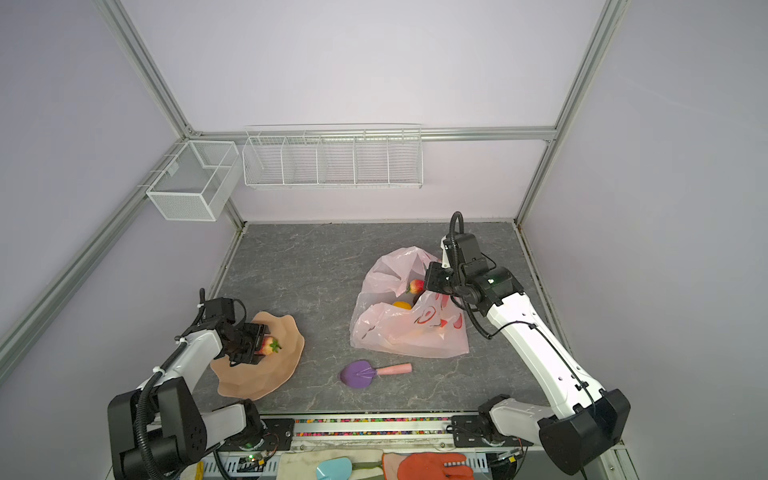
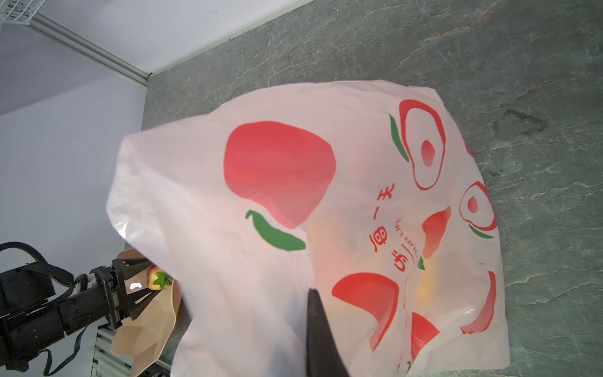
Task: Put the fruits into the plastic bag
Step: 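Lower the left gripper onto the last strawberry and close it, then carry the strawberry with the left gripper into the bag's opening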
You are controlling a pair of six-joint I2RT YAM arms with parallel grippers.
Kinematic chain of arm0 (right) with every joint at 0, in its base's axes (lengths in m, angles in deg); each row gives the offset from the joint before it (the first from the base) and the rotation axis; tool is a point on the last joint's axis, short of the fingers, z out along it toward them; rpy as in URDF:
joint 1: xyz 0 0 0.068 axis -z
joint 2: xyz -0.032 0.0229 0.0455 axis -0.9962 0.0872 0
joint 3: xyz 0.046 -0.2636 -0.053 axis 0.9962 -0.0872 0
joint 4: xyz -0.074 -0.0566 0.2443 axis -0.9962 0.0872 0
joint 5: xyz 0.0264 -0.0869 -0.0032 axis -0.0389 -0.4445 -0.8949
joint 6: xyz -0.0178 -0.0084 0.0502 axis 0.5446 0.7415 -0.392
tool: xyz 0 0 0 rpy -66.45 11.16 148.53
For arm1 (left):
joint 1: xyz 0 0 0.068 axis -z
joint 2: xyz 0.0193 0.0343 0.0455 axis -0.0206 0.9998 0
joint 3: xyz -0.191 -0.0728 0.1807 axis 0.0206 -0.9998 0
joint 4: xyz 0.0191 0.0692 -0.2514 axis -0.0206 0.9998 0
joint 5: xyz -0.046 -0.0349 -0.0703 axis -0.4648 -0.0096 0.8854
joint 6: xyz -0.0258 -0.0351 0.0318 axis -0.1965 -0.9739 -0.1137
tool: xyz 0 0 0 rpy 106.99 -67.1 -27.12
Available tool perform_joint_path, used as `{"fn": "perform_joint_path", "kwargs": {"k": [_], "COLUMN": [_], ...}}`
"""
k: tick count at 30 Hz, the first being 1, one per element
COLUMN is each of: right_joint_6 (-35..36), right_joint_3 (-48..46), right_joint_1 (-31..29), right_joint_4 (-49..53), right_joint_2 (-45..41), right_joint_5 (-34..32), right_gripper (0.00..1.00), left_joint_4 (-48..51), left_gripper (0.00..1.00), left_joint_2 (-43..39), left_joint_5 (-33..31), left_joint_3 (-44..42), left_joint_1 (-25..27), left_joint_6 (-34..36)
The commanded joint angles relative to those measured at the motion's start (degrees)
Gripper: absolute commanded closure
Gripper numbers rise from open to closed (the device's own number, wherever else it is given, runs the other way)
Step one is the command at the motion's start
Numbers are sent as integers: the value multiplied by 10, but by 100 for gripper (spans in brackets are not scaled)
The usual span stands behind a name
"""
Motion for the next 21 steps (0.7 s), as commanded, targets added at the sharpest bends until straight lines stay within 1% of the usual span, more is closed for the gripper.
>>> {"fn": "perform_joint_path", "kwargs": {"k": [1, 2, 4, 9, 11, 13, 16, 20, 21], "right_joint_6": [4, 5, 6, 7, 8, 10, 12, 13, 12], "right_joint_3": [-2, -1, 2, 4, 6, 7, 10, 10, 10], "right_joint_1": [3, 3, 2, 2, 2, 2, 3, 3, 3], "right_joint_4": [4, 5, 7, 8, 9, 10, 12, 12, 13], "right_joint_2": [-7, -6, -6, -5, -4, -2, 0, 1, 2], "right_joint_5": [-6, -8, -7, -9, -9, -11, -11, -10, -10], "right_gripper": [94, 94, 94, 94, 94, 94, 94, 94, 94], "left_joint_4": [4, 8, 18, 34, 33, 50, 88, 131, 145], "left_gripper": [43, 46, 52, 56, 57, 58, 59, 63, 66], "left_joint_2": [2, -1, -13, -52, -62, -60, -35, 29, 51], "left_joint_5": [18, 21, 27, 53, 67, 63, 40, 16, 5], "left_joint_3": [12, 19, 37, 80, 101, 144, 228, 328, 355], "left_joint_1": [-4, -4, -4, -3, 10, 44, 115, 215, 243], "left_joint_6": [10, 29, 44, 80, 98, 137, 218, 325, 356]}}
